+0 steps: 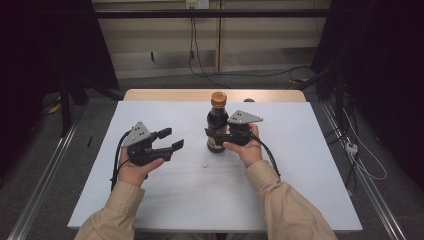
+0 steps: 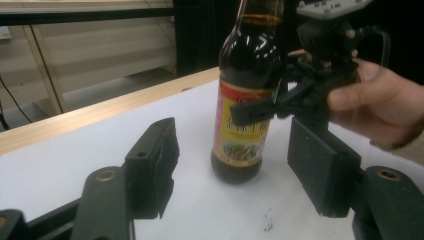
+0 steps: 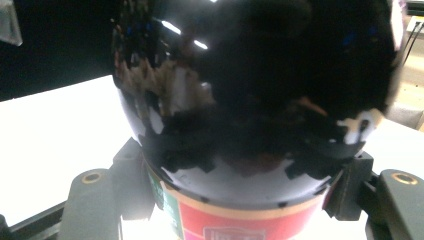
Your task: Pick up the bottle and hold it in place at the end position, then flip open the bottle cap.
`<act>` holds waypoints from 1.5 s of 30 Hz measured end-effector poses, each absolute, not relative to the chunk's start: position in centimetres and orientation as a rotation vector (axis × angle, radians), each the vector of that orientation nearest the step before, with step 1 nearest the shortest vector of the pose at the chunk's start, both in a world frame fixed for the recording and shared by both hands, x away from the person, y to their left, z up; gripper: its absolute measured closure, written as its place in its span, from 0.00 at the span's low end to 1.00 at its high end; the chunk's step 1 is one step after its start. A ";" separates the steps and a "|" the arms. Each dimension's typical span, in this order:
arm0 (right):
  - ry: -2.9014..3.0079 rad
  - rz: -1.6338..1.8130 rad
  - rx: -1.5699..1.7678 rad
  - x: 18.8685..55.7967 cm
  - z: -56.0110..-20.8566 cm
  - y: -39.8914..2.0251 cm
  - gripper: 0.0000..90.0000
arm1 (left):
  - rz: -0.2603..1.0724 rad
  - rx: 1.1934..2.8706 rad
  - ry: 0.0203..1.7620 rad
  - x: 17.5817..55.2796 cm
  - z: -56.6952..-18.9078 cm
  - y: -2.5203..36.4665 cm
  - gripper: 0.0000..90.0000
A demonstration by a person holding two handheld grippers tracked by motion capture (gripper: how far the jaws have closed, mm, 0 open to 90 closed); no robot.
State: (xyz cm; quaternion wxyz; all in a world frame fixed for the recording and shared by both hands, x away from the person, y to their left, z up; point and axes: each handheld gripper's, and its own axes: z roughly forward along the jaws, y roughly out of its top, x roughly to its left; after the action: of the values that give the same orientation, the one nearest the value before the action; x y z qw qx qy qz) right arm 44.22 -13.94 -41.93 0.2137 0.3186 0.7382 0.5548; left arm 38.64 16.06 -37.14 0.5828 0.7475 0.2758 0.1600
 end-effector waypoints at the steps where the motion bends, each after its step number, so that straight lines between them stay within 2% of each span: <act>1: 2.048 1.540 0.885 44.2 -41.9 -13.9 0.33 | 0.358 1.747 0.647 38.9 -37.0 15.9 0.43; 12: 2.047 1.542 0.890 44.2 -41.9 -13.9 0.33 | 0.327 1.765 0.628 40.3 -36.2 14.3 0.48; 15: 2.047 1.541 0.891 44.2 -42.0 -13.9 0.33 | 0.288 1.775 0.602 40.7 -36.0 13.8 0.57; 18: 2.045 1.541 0.893 44.2 -42.0 -13.9 0.33 | 0.290 1.789 0.581 40.8 -35.6 13.4 0.59; 28: 2.040 1.540 0.898 44.2 -42.0 -13.8 0.33 | 0.260 1.753 0.596 41.6 -34.3 12.9 0.75; 37: 2.039 1.536 0.900 44.1 -42.0 -13.8 0.33 | 0.230 1.774 0.621 42.9 -33.8 12.2 0.98; 45: 2.039 1.536 0.901 44.1 -42.0 -13.8 0.33 | 0.232 1.795 0.590 43.5 -32.6 10.9 1.00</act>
State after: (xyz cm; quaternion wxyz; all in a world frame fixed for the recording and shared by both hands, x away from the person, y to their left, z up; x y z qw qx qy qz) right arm 44.11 -13.78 -41.98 0.2158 0.3250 0.7354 0.5540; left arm 43.46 10.88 -32.56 0.5800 0.7681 0.2525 0.0993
